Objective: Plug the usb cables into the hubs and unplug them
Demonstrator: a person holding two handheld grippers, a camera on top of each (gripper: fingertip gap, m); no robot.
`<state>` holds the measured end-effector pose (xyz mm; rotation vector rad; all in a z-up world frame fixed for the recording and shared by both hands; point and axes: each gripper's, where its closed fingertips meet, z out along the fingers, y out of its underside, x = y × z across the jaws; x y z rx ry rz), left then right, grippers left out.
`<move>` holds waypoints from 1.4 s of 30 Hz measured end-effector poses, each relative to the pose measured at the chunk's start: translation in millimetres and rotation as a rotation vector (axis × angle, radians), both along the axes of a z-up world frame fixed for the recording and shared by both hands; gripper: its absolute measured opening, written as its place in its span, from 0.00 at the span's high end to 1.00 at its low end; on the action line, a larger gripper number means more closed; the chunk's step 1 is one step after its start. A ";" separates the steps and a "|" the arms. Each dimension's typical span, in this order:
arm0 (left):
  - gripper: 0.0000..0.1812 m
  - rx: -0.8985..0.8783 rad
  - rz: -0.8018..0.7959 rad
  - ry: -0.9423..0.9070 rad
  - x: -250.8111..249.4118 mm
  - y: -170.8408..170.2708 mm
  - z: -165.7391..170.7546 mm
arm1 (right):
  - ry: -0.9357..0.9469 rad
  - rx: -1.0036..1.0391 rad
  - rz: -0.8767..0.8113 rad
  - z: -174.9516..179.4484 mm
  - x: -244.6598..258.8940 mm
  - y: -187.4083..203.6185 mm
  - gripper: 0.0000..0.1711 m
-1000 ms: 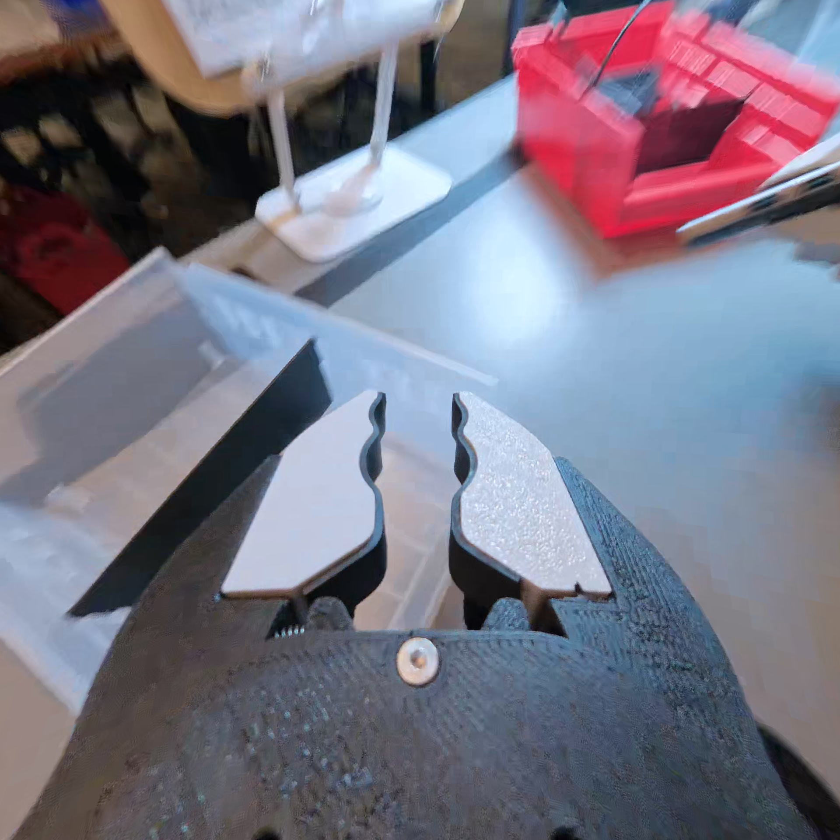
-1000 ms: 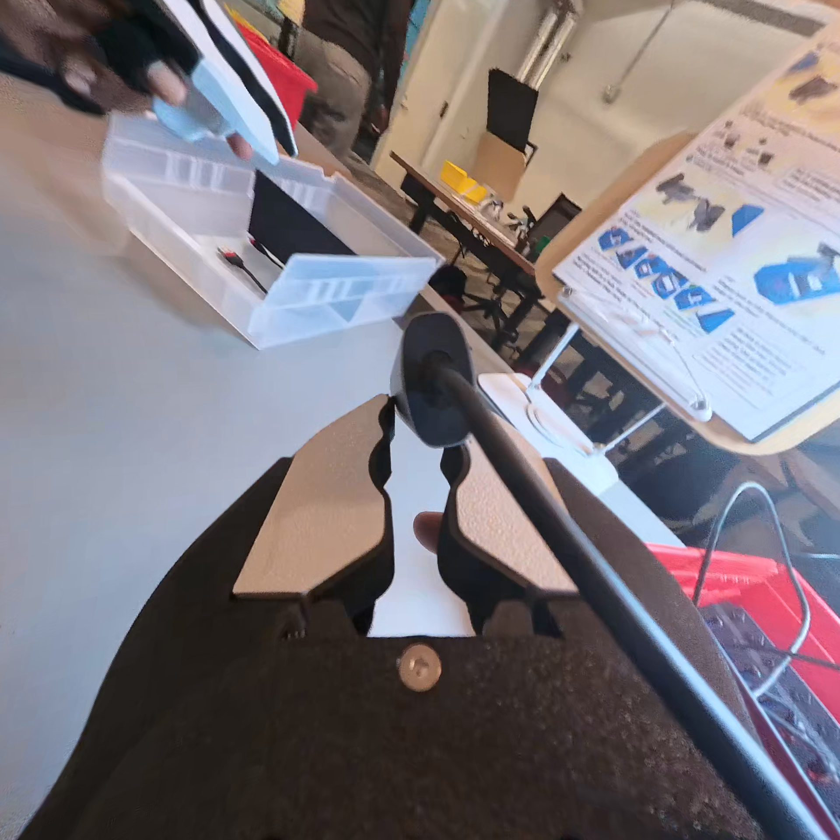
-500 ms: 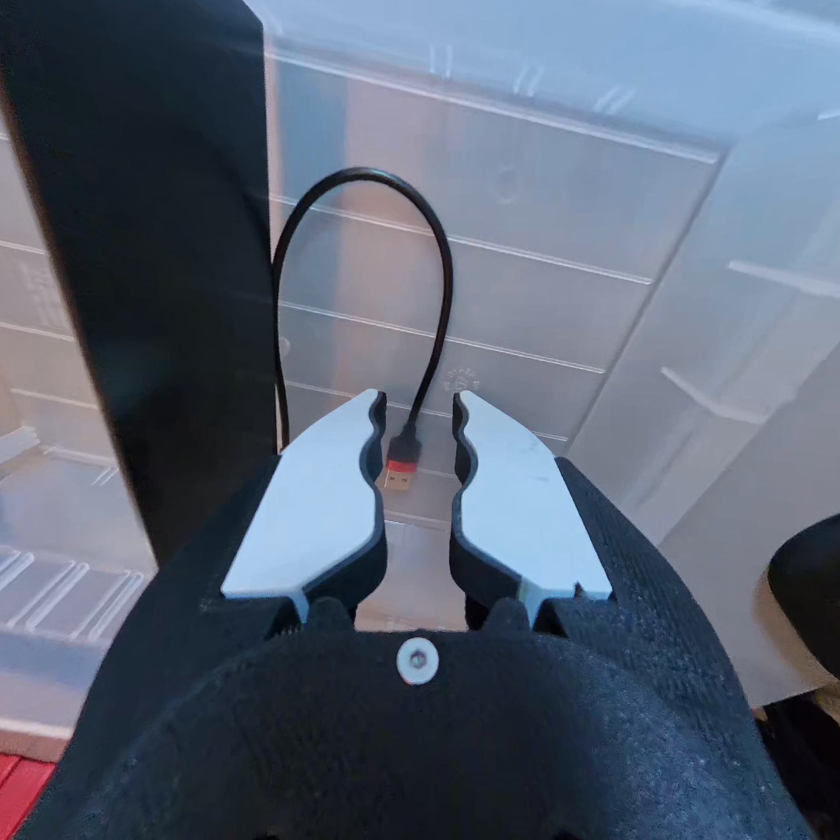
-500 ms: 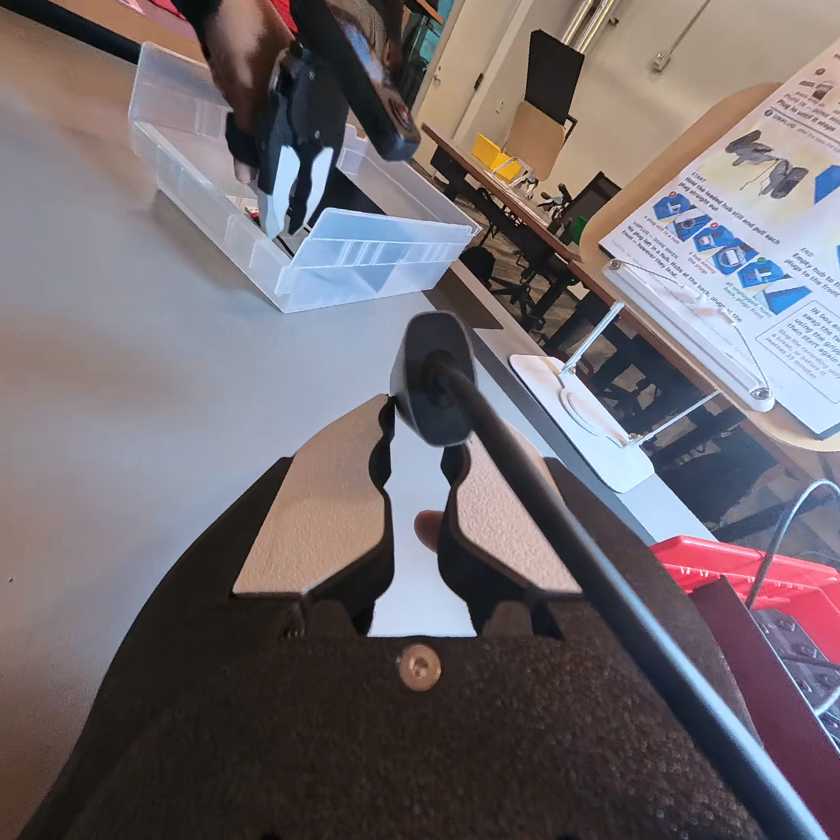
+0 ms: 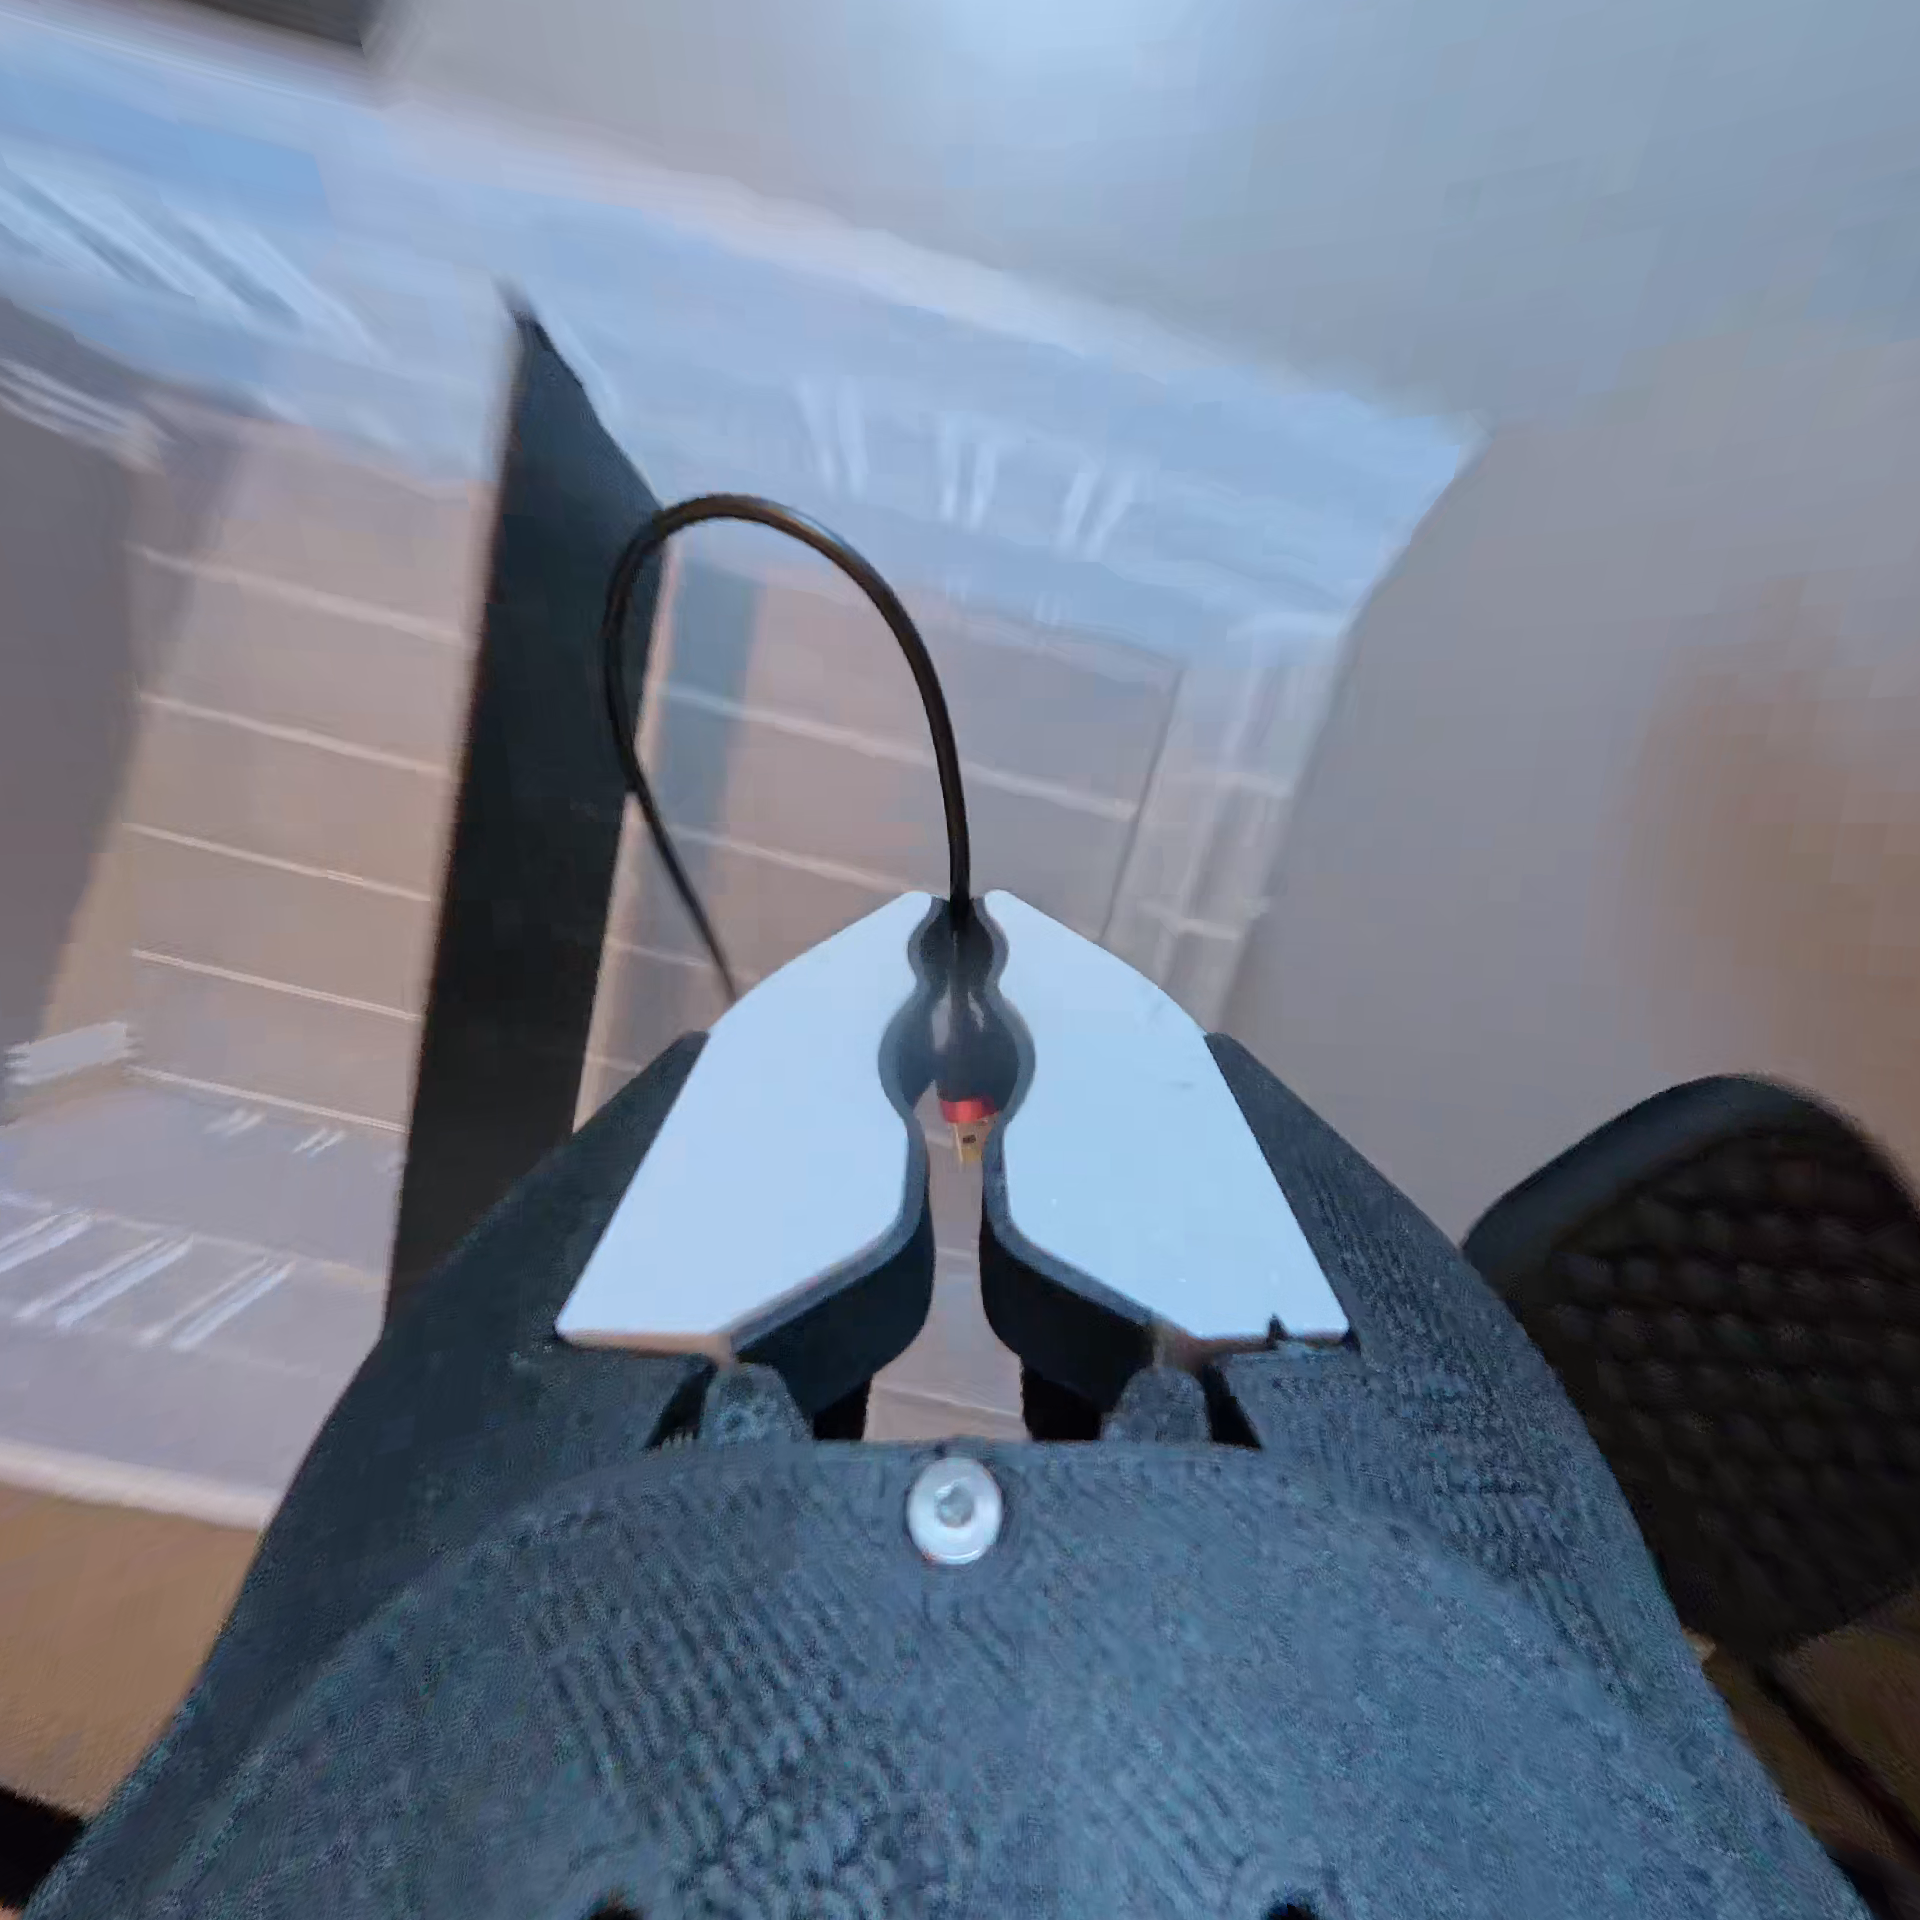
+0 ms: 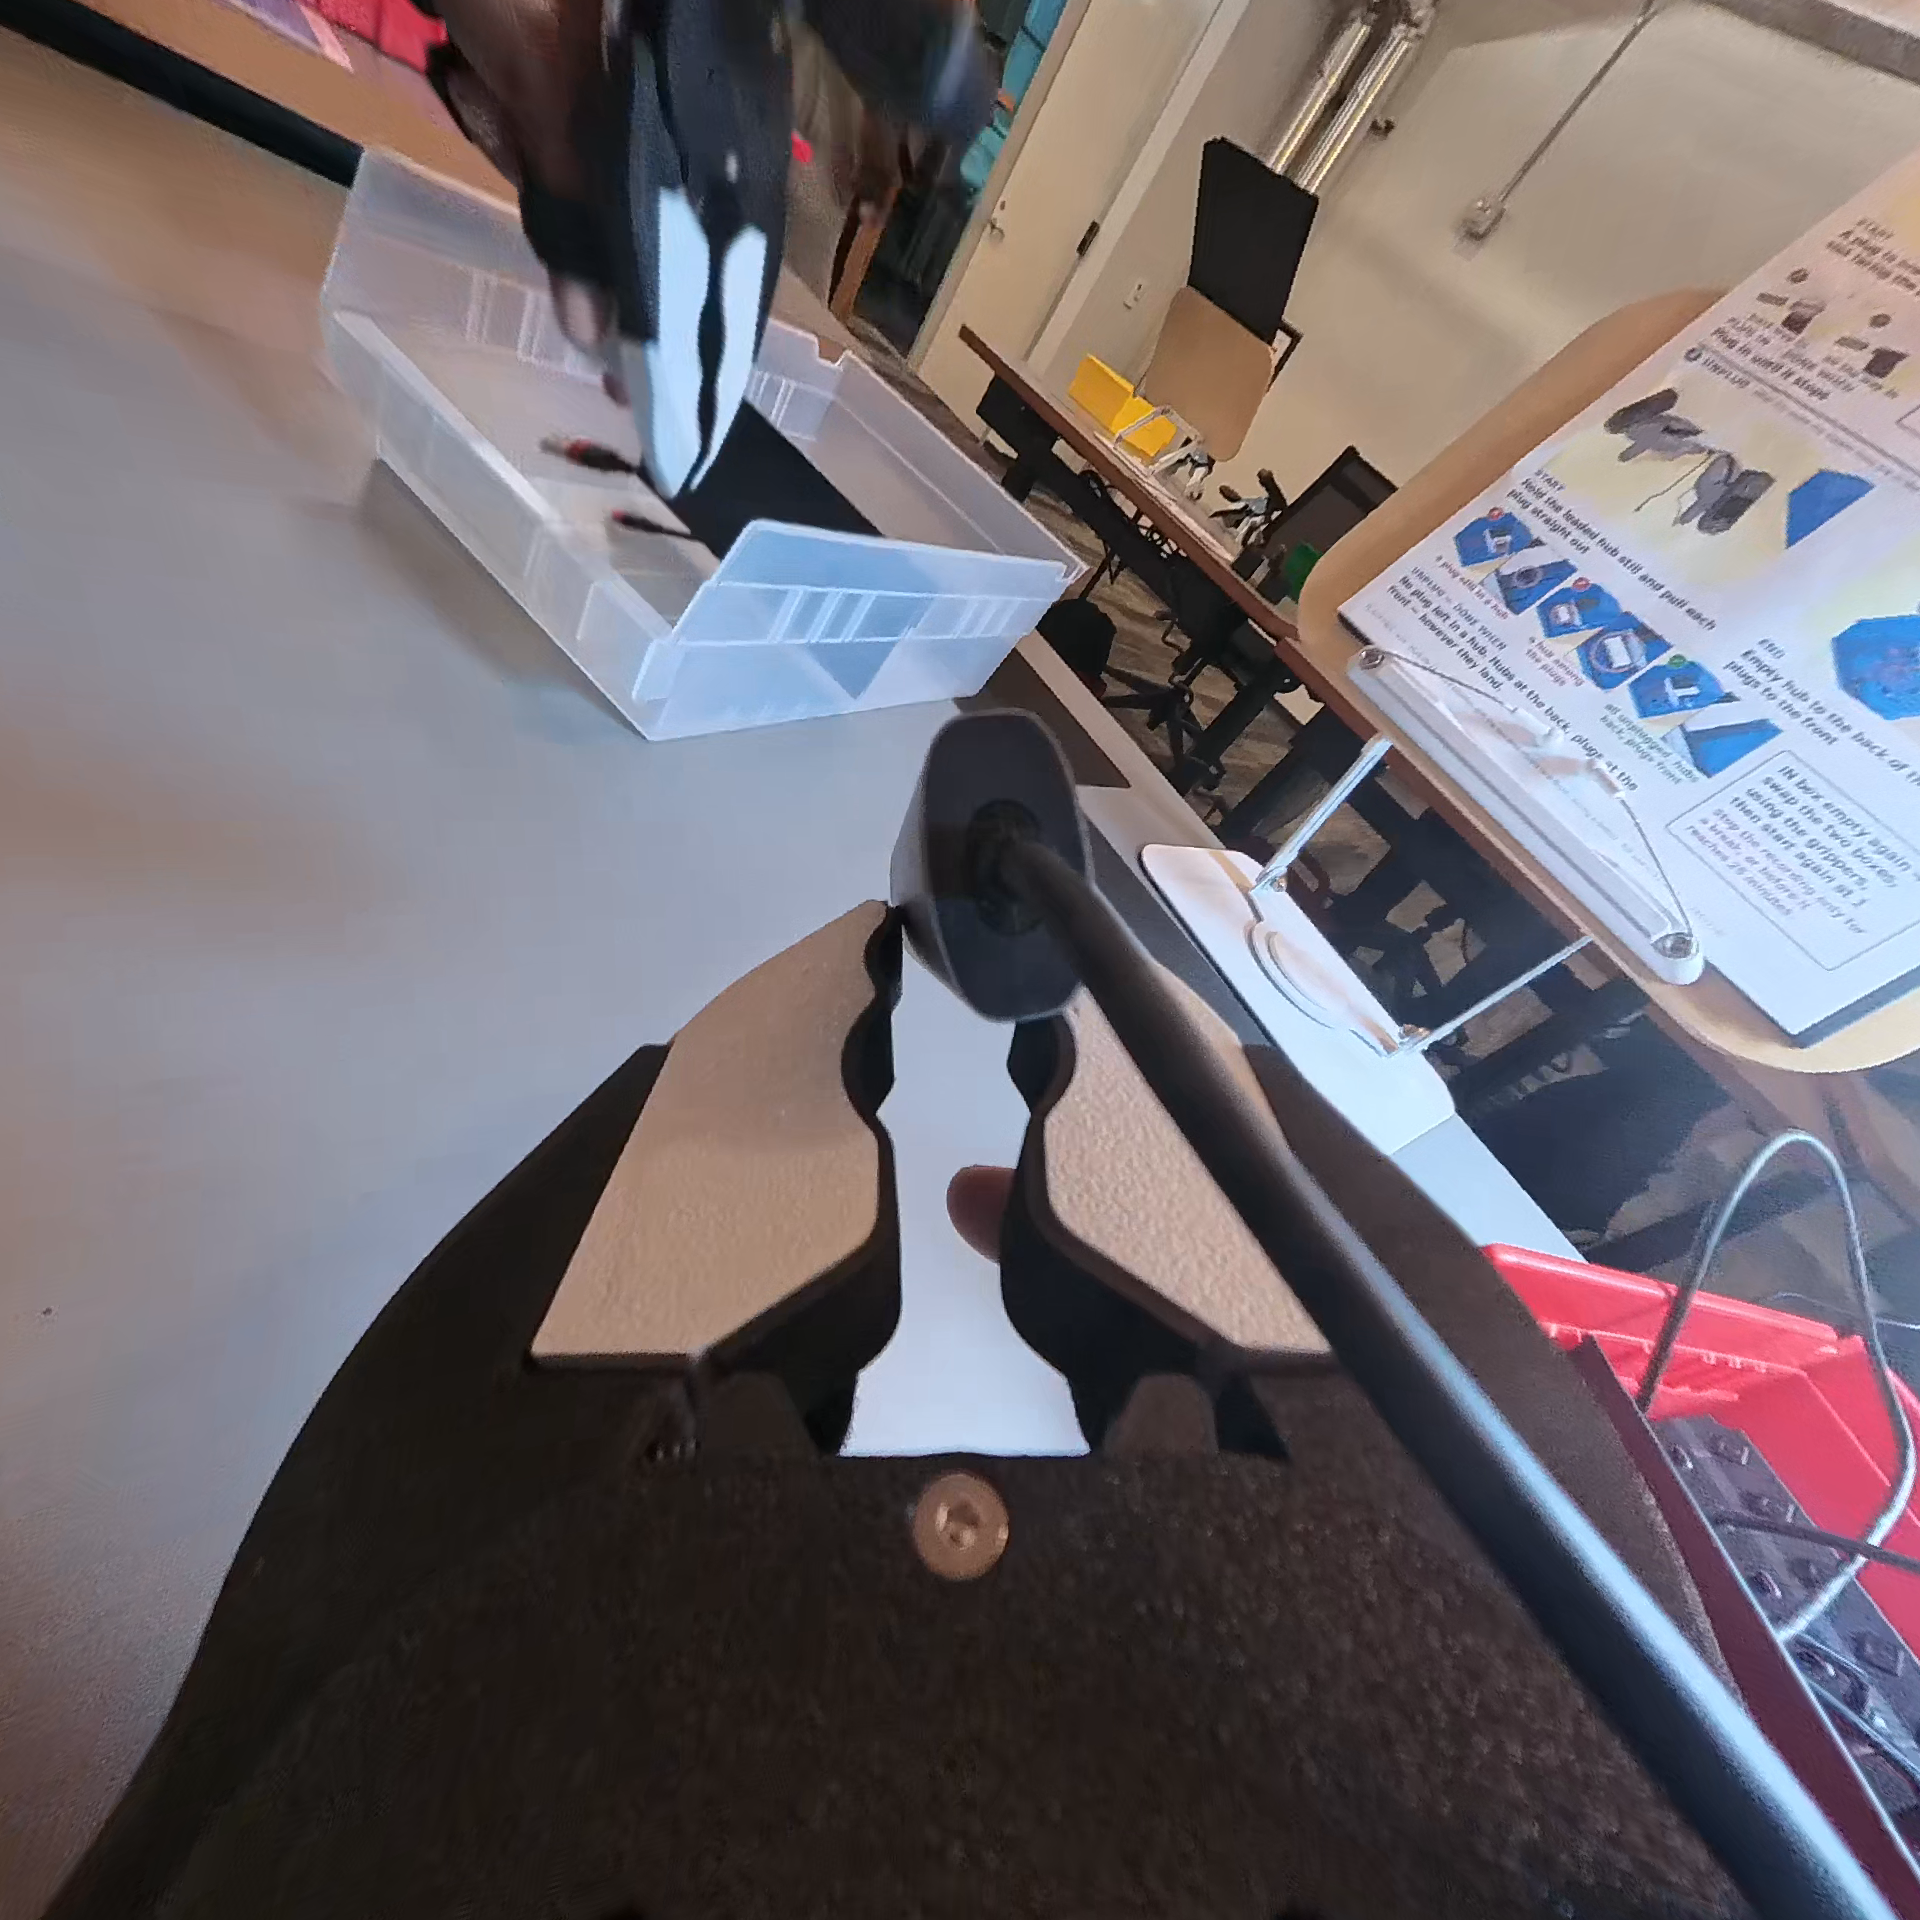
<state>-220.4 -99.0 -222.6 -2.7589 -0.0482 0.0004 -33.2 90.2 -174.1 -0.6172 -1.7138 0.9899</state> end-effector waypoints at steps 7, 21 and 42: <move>0.98 0.627 -0.023 -0.186 80.5 44.0 147.6 | 0.020 -0.066 -0.006 10.7 1.1 2.7 0.90; 0.97 0.689 0.228 -0.693 180.2 102.4 3.4 | 0.034 -0.116 -0.061 15.6 -0.2 22.5 0.90; 0.85 0.159 -0.613 0.146 171.5 148.6 -60.4 | 0.034 -0.063 -0.121 8.9 -2.6 42.0 0.89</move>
